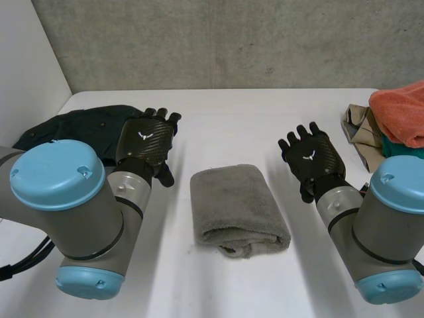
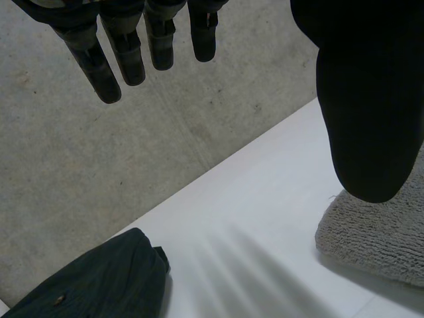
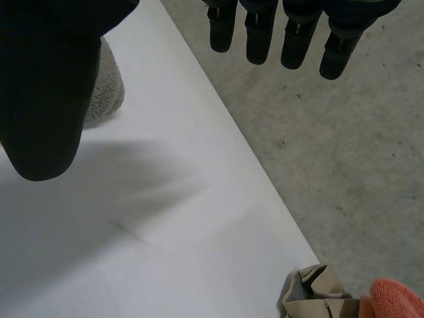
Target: Fold the laundry.
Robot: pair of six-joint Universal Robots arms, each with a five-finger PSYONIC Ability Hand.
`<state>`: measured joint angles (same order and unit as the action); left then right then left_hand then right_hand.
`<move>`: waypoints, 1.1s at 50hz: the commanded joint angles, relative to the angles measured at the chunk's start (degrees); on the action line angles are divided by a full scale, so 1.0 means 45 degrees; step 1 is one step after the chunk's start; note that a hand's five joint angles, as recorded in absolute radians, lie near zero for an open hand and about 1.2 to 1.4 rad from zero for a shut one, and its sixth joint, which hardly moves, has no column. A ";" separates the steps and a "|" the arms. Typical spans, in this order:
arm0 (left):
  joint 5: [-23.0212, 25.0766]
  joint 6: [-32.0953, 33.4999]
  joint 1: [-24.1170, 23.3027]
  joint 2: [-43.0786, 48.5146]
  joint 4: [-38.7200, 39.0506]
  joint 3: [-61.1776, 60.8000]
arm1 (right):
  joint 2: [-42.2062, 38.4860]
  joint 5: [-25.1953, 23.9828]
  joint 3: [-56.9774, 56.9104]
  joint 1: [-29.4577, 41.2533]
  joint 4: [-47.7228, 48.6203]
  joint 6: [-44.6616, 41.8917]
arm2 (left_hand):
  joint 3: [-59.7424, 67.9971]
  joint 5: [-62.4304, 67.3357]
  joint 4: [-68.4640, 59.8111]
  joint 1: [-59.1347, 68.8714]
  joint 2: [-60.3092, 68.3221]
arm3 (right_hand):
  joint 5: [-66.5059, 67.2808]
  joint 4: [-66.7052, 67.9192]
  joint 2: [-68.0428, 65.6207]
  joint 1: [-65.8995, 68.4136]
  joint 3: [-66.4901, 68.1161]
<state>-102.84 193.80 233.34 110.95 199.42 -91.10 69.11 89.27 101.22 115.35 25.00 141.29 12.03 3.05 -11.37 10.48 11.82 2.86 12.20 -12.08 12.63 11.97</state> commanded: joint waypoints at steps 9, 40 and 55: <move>0.2557 -0.1600 -0.0662 -0.0847 -0.3023 0.1923 | 0.0504 -0.3135 -0.3995 -0.0946 -0.5823 0.5728 | -0.0451 -0.0678 0.0305 -0.0106 -0.0403 | -0.0635 -0.0490 0.0461 -0.0585 -0.0437; 0.1816 -0.2344 -0.0624 0.2187 -0.6506 0.4290 | -0.1593 -0.3530 -0.4997 -0.0733 -0.7763 0.3449 | -0.0451 -0.0678 0.0305 -0.0106 -0.0403 | -0.0635 -0.0490 0.0461 -0.0585 -0.0437; 0.7944 -0.2384 0.0646 -0.1335 -0.6853 0.4190 | 0.1381 -0.1322 0.1624 0.2353 -0.2121 0.0634 | -0.0451 -0.0678 0.0305 -0.0106 -0.0403 | -0.0635 -0.0490 0.0461 -0.0585 -0.0437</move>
